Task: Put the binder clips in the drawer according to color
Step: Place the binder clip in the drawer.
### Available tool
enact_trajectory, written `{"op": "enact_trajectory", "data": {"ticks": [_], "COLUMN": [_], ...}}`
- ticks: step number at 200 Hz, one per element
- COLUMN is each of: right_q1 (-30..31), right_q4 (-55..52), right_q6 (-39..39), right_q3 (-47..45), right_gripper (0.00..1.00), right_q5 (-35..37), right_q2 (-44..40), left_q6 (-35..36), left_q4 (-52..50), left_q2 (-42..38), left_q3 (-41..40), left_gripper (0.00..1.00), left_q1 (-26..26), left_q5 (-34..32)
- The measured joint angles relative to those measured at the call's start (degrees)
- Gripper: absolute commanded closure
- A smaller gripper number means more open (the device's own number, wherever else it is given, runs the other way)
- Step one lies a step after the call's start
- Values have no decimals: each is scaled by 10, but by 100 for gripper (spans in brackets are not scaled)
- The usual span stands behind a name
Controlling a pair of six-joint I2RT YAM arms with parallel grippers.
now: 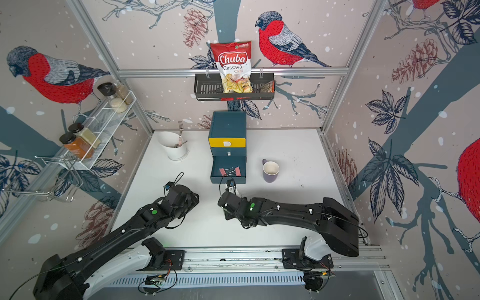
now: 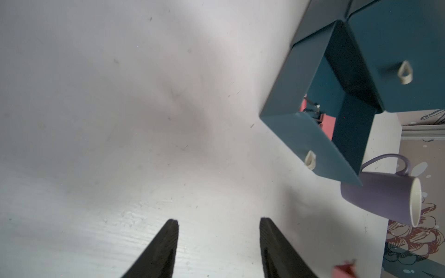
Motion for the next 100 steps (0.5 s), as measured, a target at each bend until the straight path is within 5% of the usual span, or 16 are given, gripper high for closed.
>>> {"op": "enact_trajectory", "data": {"ticks": [100], "right_q1": [-198], "right_q4": [-6], "right_q6": [-99], "right_q3": [185], "right_gripper": [72], "right_q5": [-79], "right_q2": [133], "left_q6": [-10], "left_q4": [128], "left_q2": [-4], "left_q3": [-82], "left_gripper": [44], "left_q1": [-30], "left_q5": [108]}}
